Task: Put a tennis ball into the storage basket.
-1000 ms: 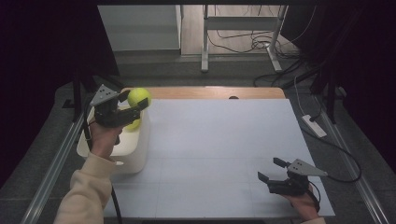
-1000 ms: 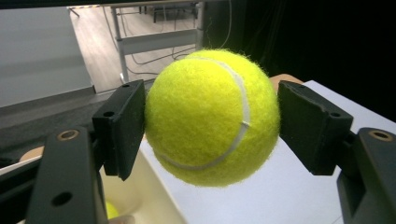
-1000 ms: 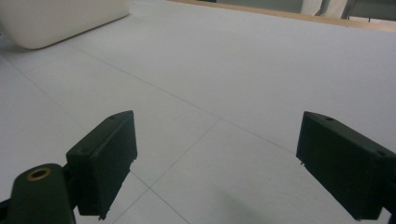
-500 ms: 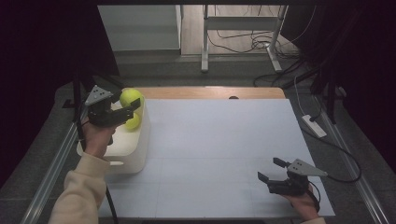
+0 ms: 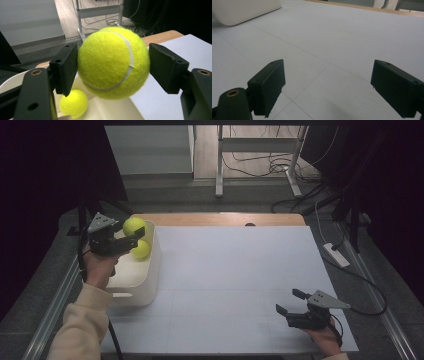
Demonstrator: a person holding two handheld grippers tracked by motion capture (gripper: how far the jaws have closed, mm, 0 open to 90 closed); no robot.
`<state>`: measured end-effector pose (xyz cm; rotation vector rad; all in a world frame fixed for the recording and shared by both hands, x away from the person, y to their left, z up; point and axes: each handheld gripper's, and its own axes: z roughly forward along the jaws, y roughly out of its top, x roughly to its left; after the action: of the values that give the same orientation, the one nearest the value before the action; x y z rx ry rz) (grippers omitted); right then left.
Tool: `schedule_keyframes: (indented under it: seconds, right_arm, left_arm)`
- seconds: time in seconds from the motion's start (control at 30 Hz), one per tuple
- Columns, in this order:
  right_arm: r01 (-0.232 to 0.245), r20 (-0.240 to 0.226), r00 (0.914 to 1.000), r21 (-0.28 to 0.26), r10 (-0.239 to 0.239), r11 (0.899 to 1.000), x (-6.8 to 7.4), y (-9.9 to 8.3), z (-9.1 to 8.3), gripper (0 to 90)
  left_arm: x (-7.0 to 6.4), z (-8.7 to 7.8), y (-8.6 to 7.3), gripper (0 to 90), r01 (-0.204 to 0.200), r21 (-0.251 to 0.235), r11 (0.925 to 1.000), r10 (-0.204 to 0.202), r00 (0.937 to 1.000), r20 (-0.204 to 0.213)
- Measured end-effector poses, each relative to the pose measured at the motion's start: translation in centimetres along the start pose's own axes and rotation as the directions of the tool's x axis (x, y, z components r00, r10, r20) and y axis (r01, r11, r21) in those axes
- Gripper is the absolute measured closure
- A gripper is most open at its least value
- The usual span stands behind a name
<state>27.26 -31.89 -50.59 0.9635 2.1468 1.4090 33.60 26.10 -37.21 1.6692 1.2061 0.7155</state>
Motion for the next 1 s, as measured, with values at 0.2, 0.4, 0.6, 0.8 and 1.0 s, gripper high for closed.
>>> schedule_keyframes:
  seconds: [0.2,0.4,0.6,0.8,1.0]
  right_arm:
    - [0.002,0.001,1.0000,0.003,-0.002,1.000,0.0,0.0,0.0,12.0]
    - [0.001,0.000,1.0000,0.001,-0.001,1.000,0.0,0.0,0.0,12.0]
    - [0.003,0.001,1.0000,0.004,-0.003,1.000,0.1,0.0,0.0,12.0]
    - [0.004,0.001,1.0000,0.005,-0.004,1.000,0.1,0.0,0.1,12.0]
    - [0.004,0.000,1.0000,0.004,-0.004,1.000,0.1,0.0,0.0,12.0]
  left_arm:
    - [0.5,0.2,-0.3,27.6,0.004,0.023,0.9997,-0.003,1.0000,-0.009]
    - [0.9,0.6,-0.5,27.5,0.016,0.061,0.9980,-0.015,0.9998,-0.016]
    - [1.2,0.9,-0.8,27.5,0.024,0.090,0.9957,-0.022,0.9996,-0.018]
    - [1.5,1.3,-1.0,27.5,0.029,0.115,0.9930,-0.027,0.9994,-0.020]
    - [1.9,1.6,-1.2,27.4,0.033,0.157,0.9870,-0.029,0.9993,-0.023]
